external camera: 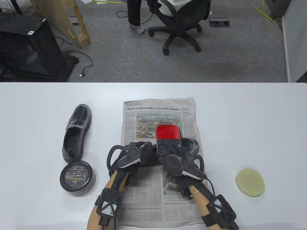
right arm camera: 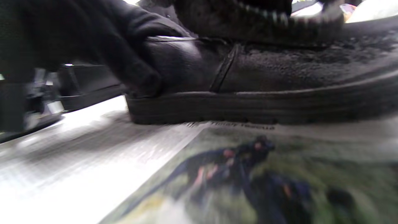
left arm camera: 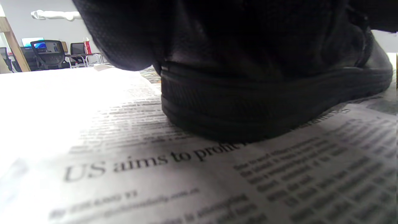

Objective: Dip and apply leather care cream with polishing sponge on shoes

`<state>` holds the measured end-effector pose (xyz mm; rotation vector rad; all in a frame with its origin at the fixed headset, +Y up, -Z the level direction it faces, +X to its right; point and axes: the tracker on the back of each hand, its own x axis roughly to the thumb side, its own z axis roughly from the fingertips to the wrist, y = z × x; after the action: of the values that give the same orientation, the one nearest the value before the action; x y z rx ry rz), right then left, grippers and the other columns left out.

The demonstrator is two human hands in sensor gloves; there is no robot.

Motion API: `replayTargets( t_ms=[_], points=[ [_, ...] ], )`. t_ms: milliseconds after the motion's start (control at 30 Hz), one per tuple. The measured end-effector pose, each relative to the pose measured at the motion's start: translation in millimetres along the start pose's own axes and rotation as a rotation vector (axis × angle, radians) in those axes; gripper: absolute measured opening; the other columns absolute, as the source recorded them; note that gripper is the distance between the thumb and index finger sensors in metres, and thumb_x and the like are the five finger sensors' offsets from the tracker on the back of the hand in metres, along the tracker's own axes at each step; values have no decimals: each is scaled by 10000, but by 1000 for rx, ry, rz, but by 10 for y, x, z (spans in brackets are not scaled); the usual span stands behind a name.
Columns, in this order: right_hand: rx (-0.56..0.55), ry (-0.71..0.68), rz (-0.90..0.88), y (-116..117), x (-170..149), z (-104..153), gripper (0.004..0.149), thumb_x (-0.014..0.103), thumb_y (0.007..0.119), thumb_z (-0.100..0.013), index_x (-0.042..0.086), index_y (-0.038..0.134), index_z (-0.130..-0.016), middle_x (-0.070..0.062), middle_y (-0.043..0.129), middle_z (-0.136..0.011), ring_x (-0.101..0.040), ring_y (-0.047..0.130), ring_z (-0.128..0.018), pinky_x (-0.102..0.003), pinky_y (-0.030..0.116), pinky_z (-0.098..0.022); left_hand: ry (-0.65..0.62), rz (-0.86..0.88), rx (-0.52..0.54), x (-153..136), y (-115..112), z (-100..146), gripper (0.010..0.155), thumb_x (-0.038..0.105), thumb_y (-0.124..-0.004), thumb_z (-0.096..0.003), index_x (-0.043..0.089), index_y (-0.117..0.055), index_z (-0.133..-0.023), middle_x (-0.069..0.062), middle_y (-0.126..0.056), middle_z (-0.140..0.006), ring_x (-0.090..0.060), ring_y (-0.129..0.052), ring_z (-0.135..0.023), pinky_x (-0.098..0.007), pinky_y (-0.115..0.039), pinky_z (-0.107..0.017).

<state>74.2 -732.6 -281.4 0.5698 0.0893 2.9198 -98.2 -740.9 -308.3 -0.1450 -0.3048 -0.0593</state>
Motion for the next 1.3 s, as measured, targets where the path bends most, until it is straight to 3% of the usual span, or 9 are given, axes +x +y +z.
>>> replayTargets(
  t_ms=[200,367,567,733,900,1000,1133,1300],
  points=[
    [56,277,18,-50,-298,-299,556,420,405,-665,157,437,-1154,-171,463,-1205,-463,485,-1086,-703,394,-703,-2,6,17,-25,-16,11,833,585,-849,-344,346,-589,-1098,43,-802,-1102,-218,-860,-969,-475,-797,-704],
    [108,374,117,-53,-671,-95,553,399,448,-661,143,415,-1150,-170,382,-1193,-462,424,-1080,-605,438,-726,12,-7,14,-18,-10,9,842,597,-841,-343,327,-593,-1101,31,-817,-1086,-212,-878,-943,-442,-818,-687],
    [64,199,267,48,-626,368,556,364,490,-650,93,412,-1129,-199,361,-1171,-481,468,-1060,-531,526,-744,16,-6,15,-17,-11,10,852,609,-837,-335,323,-596,-1100,31,-818,-1079,-204,-879,-926,-418,-807,-693],
    [32,16,171,66,-272,491,567,354,493,-649,39,458,-1119,-264,442,-1149,-518,580,-1015,-511,638,-730,-1,-1,3,-4,-11,-4,828,589,-841,-339,338,-600,-1091,37,-802,-1096,-223,-863,-957,-444,-800,-702],
    [-86,-94,-48,-32,99,267,570,356,483,-652,42,456,-1128,-267,420,-1166,-541,541,-1030,-549,612,-737,-12,8,-22,0,-3,-22,813,571,-852,-349,345,-600,-1089,41,-786,-1115,-226,-847,-993,-489,-783,-725],
    [-53,-41,-86,-75,150,-35,562,364,472,-656,61,479,-1130,-244,433,-1177,-540,509,-1041,-589,580,-722,-12,4,-24,0,-4,-22,813,570,-850,-354,344,-597,-1093,39,-782,-1121,-229,-845,-998,-498,-781,-725],
    [20,114,-44,-48,-38,-309,565,392,434,-660,100,445,-1143,-199,419,-1192,-488,477,-1065,-569,514,-736,-10,30,-15,-19,-20,-15,829,574,-855,-351,334,-595,-1101,27,-788,-1118,-232,-851,-986,-486,-792,-714],
    [78,319,-35,-15,-549,-258,578,392,407,-662,92,402,-1156,-182,375,-1202,-463,397,-1087,-565,409,-740,5,-5,-20,-12,-13,-7,828,603,-829,-371,316,-589,-1109,-5,-814,-1096,-250,-886,-934,-463,-811,-683]
  ],
)
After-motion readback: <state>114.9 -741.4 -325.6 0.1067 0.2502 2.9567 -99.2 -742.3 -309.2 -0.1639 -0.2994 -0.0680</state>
